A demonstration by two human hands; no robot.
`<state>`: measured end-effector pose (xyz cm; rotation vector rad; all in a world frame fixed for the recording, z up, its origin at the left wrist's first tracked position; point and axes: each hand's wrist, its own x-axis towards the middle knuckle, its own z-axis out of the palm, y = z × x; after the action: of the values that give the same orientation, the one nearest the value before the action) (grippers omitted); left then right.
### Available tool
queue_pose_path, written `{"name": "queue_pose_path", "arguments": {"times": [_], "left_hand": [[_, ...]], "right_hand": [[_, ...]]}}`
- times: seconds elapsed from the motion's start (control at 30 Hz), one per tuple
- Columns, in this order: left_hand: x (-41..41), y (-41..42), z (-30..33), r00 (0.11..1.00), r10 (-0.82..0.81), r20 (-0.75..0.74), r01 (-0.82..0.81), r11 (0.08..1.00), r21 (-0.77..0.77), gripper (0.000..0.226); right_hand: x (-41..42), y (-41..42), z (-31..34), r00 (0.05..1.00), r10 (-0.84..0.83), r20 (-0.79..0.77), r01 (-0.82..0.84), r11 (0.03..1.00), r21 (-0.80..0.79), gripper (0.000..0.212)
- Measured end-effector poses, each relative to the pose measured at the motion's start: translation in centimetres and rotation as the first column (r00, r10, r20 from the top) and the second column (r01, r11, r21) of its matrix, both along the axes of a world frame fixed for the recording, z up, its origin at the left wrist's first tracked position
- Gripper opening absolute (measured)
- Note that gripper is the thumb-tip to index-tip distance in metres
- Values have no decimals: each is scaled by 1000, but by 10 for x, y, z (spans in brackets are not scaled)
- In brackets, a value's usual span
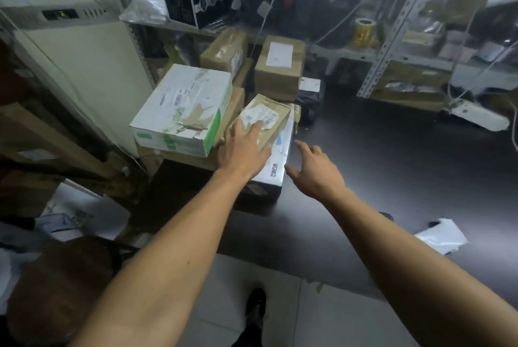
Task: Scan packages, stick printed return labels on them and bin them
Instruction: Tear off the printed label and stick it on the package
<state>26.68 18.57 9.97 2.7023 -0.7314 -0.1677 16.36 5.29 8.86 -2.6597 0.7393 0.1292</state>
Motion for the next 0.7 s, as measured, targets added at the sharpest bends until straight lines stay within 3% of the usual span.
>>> {"name": "queue_pose_path", "arguments": {"times": [0.3, 0.47, 0.57, 0.7], "left_hand": [[98, -35, -16, 977, -101, -190, 114, 992, 54, 67], [113, -40, -21, 979, -77, -190, 101, 988, 118, 62], [106, -41, -22, 972, -84, -221, 95, 995, 40, 64], [83, -51, -22, 945, -78, -317, 20, 983, -184, 56]], "right_hand": [[94, -15, -24, 1000, 13, 23, -18, 969, 246, 61], [99, -25, -38, 997, 58, 49, -71, 946, 315, 53], [87, -25, -39, 989, -2, 147, -53, 928, 368, 54], [60, -27, -36, 933, -205, 296, 47, 884, 466, 47]]}}
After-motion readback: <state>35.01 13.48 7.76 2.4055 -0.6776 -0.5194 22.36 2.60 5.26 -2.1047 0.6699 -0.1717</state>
